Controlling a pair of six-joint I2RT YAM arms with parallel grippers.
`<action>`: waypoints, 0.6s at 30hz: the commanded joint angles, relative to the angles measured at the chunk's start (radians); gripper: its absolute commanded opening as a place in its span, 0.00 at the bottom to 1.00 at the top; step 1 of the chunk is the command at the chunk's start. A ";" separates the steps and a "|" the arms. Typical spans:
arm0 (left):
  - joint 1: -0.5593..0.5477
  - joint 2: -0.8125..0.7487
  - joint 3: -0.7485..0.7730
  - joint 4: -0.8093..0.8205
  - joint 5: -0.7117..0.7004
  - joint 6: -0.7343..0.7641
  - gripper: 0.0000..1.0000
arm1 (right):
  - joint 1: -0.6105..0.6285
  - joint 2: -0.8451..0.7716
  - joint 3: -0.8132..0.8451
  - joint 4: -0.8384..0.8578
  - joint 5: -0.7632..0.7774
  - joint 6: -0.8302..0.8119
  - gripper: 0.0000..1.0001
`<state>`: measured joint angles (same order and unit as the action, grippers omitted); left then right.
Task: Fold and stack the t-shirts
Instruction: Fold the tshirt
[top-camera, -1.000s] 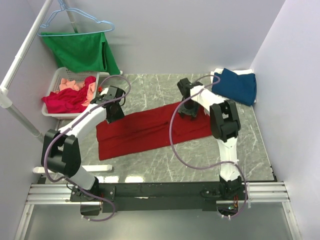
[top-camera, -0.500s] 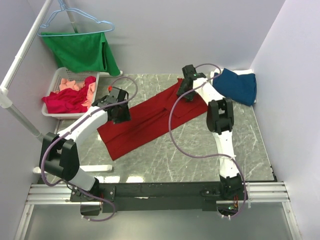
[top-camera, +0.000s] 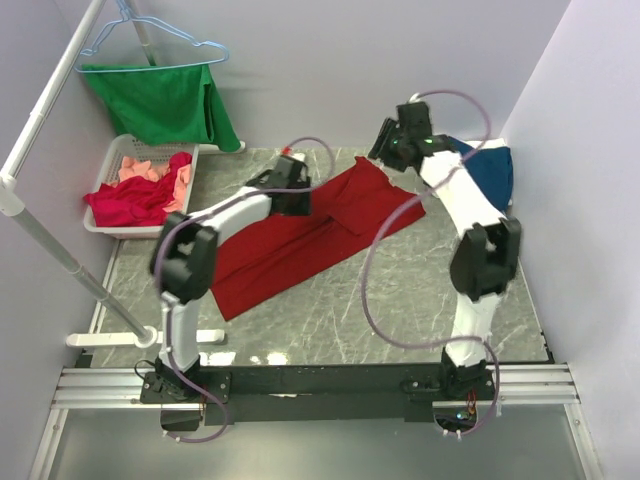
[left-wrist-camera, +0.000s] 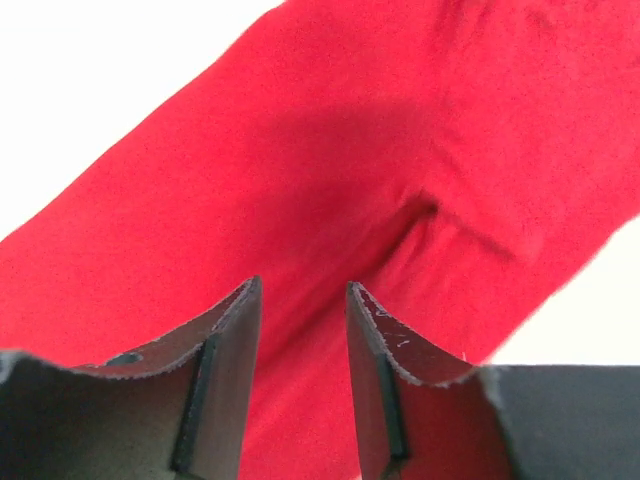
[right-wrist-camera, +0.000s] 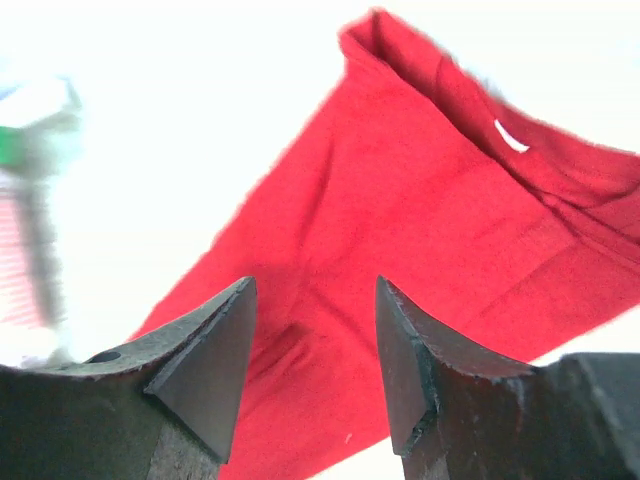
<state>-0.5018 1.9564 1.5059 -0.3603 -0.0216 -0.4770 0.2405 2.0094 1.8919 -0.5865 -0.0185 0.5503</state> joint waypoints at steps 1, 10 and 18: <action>-0.070 0.143 0.158 0.026 -0.046 0.104 0.44 | -0.009 -0.191 -0.131 0.001 -0.006 -0.023 0.58; -0.116 0.202 0.260 0.147 -0.069 0.115 0.54 | -0.009 -0.532 -0.577 0.080 -0.003 -0.013 0.58; -0.152 0.373 0.500 0.024 -0.095 0.143 0.54 | -0.009 -0.626 -0.651 0.054 0.077 -0.001 0.58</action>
<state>-0.6304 2.2490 1.9068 -0.2958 -0.0921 -0.3614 0.2375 1.4693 1.2270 -0.5495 0.0006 0.5457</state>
